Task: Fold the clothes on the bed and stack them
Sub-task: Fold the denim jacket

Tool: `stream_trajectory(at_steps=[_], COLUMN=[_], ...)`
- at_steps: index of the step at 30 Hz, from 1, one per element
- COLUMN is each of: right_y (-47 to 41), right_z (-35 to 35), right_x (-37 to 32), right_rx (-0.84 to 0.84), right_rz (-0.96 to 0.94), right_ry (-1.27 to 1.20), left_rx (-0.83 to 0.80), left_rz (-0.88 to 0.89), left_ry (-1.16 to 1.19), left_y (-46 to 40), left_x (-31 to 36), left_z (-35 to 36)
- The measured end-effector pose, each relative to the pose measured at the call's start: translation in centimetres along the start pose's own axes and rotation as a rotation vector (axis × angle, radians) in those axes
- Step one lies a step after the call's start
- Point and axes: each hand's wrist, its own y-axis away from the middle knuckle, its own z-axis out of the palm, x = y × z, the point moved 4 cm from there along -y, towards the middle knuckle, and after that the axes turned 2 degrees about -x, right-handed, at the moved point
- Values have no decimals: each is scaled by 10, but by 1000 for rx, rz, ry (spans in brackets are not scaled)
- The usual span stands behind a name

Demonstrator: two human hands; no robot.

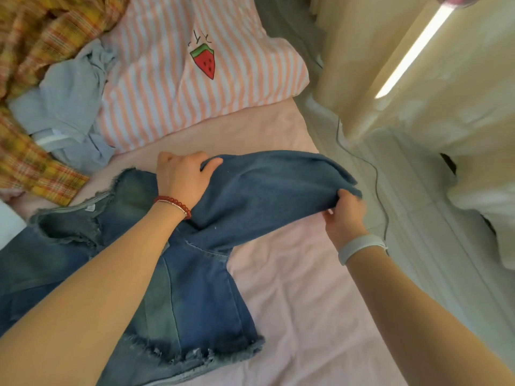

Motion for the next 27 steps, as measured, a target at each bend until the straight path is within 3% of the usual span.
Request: stream_trajectory(at_steps=[3, 5, 9, 14, 18, 19, 21, 24, 27], right_y=[-5, -12, -19, -16, 1, 11, 36, 89, 154], right_z=[-17, -34, -56, -50, -38, -31, -12, 31, 81], right_x=[-14, -13, -2, -7, -24, -30, -41, -44, -14], right_rx=[51, 92, 101, 95, 43, 17, -76, -237, -473], right_rz=[-147, -84, 44, 9, -203, -288, -475, -715, -941], right_ry=[120, 124, 100, 44, 285, 383, 547, 761, 1017], left_rx=[71, 66, 86, -530, -778, -764, -582, -280, -142], left_rz=[-77, -111, -13, -174, -216, -224, -296, -527, -794], left_ry=[-72, -62, -74, -113, -10, 85, 396, 802, 1142], left_y=[-7, 1, 65, 106, 89, 86, 85, 102, 138], left_x=[13, 24, 44, 31, 22, 21, 17, -10, -59], left_z=[3, 9, 28, 68, 72, 65, 40, -16, -69])
